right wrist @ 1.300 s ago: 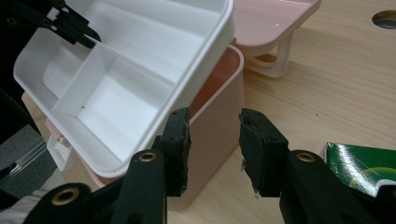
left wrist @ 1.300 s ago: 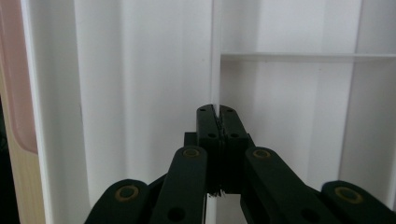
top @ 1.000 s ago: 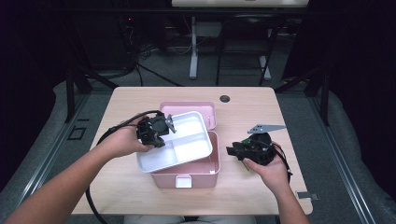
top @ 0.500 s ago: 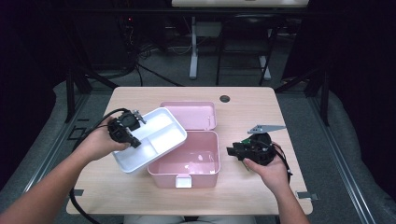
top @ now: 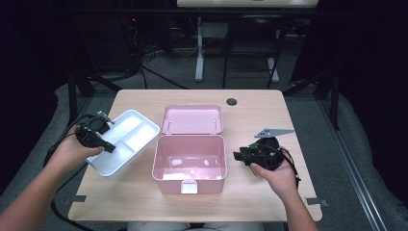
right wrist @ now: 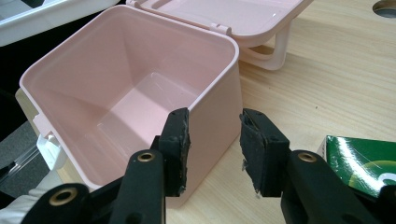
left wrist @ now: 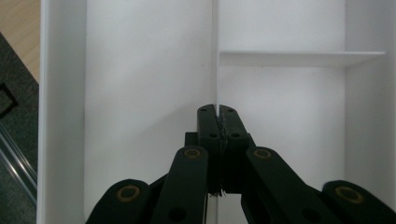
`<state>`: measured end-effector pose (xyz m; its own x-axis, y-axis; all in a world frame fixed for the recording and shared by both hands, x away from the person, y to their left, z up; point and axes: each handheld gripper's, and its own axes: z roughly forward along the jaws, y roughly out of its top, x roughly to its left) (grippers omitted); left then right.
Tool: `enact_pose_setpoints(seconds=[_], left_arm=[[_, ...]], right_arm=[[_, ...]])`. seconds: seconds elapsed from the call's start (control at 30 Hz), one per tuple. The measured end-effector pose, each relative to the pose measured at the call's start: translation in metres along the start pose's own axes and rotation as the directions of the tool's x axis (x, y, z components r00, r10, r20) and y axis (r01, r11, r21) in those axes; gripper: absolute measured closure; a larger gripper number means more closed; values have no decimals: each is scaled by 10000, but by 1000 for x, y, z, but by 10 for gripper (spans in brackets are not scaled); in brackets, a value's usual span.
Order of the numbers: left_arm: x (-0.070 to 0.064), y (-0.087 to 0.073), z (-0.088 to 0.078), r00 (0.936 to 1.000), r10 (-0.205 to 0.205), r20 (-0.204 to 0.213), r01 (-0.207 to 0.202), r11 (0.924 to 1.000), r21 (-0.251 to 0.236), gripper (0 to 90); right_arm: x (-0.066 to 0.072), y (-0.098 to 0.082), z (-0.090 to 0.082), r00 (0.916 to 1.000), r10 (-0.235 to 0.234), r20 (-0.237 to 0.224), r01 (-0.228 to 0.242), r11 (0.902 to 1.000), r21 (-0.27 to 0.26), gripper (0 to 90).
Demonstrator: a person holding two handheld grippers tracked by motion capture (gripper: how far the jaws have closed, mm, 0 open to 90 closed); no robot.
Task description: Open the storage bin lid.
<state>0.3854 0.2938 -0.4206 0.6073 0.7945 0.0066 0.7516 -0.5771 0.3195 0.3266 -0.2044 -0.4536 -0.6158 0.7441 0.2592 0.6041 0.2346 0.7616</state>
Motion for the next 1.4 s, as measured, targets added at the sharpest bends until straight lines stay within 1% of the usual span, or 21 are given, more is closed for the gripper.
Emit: enact_pose_setpoints(seconds=[0.13,0.17,0.2,0.23,0.3,0.33,0.4,0.5,0.57,0.67,0.77,0.83,0.87,1.0,1.07,1.13,1.17,1.23,1.27,1.37,1.4], left_arm=[[6,-5,8,9996,-276,48,276,9995,-160,894],[7,-6,15,9991,-404,150,407,9989,-252,893],[7,-6,15,9991,-404,150,407,9989,-252,894],[8,-6,21,9985,-492,228,498,9983,-300,894],[8,-6,33,9980,-577,247,582,9981,-178,893],[8,-7,43,9979,-639,125,639,9979,-50,894],[9,-7,53,9974,-716,69,715,9974,43,894],[12,-9,73,9930,-1111,405,1107,9938,135,893],[12,-10,81,9915,-1226,443,1216,9923,248,893],[12,-12,93,9908,-1323,275,1309,9902,490,893],[11,-14,102,9923,-1232,81,1223,9900,707,894],[9,-15,106,9917,-1285,-64,1286,9889,743,893],[9,-15,109,9923,-1229,-130,1236,9874,990,892],[7,-15,115,9920,-1256,-122,1261,9840,1262,891],[7,-16,117,9914,-1303,-130,1309,9832,1274,891],[7,-16,120,9932,-1163,-111,1165,9796,1635,884],[6,-16,120,9942,-1070,-120,1074,9766,1862,842],[5,-17,119,9946,-1031,-152,1042,9783,1793,805],[3,-18,118,9938,-1110,-47,1102,9793,1697,805],[2,-19,114,9944,-1056,10,1042,9821,1568,708],[1,-20,112,9938,-1115,42,1096,9825,1506,673]], right_arm=[[0,0,0,10000,-6,-3,6,10000,15,620],[-1,0,1,10000,-12,-4,12,10000,24,619],[-1,0,1,10000,-12,-4,12,10000,24,619],[-1,0,1,10000,-9,-1,9,10000,24,618],[-1,0,1,10000,-13,-1,13,10000,50,614],[-1,0,1,10000,-12,12,12,10000,77,610],[-2,-1,2,10000,-18,-11,18,9999,145,598],[-2,-1,4,10000,0,17,-1,9997,247,578],[-3,-1,5,10000,4,37,-5,9993,361,562],[-4,-2,7,10000,-66,70,63,9990,434,549],[-4,-1,7,9999,-61,121,56,9990,454,535],[-6,0,8,9999,-82,120,76,9985,551,521],[-6,0,8,9998,-112,145,103,9983,569,514],[-5,1,10,9995,-109,299,89,9977,667,502],[-5,1,12,9985,-297,464,255,9957,889,497],[-5,2,12,9974,-367,627,299,9938,1070,490],[-5,4,12,9964,-454,716,372,9929,1130,474],[-4,5,11,9957,-531,756,441,9923,1161,468],[-4,7,11,9946,-685,782,589,9911,1191,460],[-2,11,11,9904,-1057,893,925,9857,1407,430],[-4,13,11,9850,-1402,1007,1253,9820,1415,426]])
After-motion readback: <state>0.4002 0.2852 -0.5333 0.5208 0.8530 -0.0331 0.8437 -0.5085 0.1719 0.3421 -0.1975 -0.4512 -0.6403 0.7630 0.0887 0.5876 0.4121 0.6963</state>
